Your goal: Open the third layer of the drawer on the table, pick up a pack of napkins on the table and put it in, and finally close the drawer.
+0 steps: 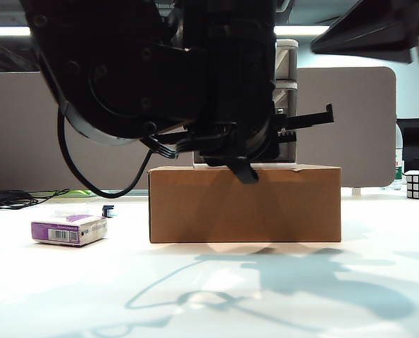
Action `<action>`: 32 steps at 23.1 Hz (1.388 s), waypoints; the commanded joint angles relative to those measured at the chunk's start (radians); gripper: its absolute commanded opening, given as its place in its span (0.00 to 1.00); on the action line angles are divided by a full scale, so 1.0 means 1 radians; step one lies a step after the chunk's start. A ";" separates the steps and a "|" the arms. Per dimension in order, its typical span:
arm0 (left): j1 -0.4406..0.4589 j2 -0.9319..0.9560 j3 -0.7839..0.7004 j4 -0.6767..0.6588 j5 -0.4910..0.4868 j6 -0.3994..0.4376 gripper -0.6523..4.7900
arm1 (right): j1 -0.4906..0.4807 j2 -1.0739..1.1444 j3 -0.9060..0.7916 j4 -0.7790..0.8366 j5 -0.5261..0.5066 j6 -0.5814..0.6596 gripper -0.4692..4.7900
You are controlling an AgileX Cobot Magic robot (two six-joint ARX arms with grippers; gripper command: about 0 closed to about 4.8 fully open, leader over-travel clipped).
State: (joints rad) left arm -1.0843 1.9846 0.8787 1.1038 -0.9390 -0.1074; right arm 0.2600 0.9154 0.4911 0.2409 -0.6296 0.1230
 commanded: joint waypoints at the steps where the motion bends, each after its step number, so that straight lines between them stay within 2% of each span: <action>1: 0.002 -0.002 0.003 -0.003 -0.005 0.003 0.11 | 0.013 0.070 0.045 0.041 0.002 0.020 0.08; 3: 0.002 -0.002 0.003 -0.014 -0.014 0.003 0.13 | 0.014 0.093 0.063 0.045 0.002 0.019 0.08; 4: 0.001 -0.002 0.003 -0.024 -0.016 0.003 0.19 | 0.014 0.093 0.064 0.059 0.003 0.018 0.08; 8: 0.001 -0.002 0.003 -0.051 -0.014 0.002 0.11 | 0.013 0.093 0.066 0.114 0.010 0.019 0.08; 15: 0.003 -0.001 0.003 -0.052 -0.007 -0.002 0.11 | 0.013 0.117 0.074 0.127 0.005 0.019 0.08; 17: 0.003 -0.001 0.003 -0.052 0.002 -0.002 0.22 | 0.013 0.118 0.074 0.127 0.005 0.019 0.08; 18: 0.002 -0.002 0.003 -0.051 0.013 -0.001 0.42 | 0.013 0.118 0.074 0.129 0.002 0.019 0.08; 19: 0.001 -0.002 0.003 -0.051 0.019 -0.001 0.48 | 0.013 0.118 0.074 0.129 0.001 0.019 0.08; 29: 0.004 -0.002 0.007 -0.048 0.019 -0.005 0.44 | 0.013 0.118 0.074 0.129 -0.001 0.019 0.08; 32: 0.004 -0.002 0.009 -0.045 0.024 -0.005 0.40 | 0.013 0.118 0.074 0.129 -0.001 0.019 0.08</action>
State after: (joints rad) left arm -1.0836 1.9850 0.8841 1.0508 -0.9222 -0.1089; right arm 0.2718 1.0370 0.5625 0.3508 -0.6289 0.1390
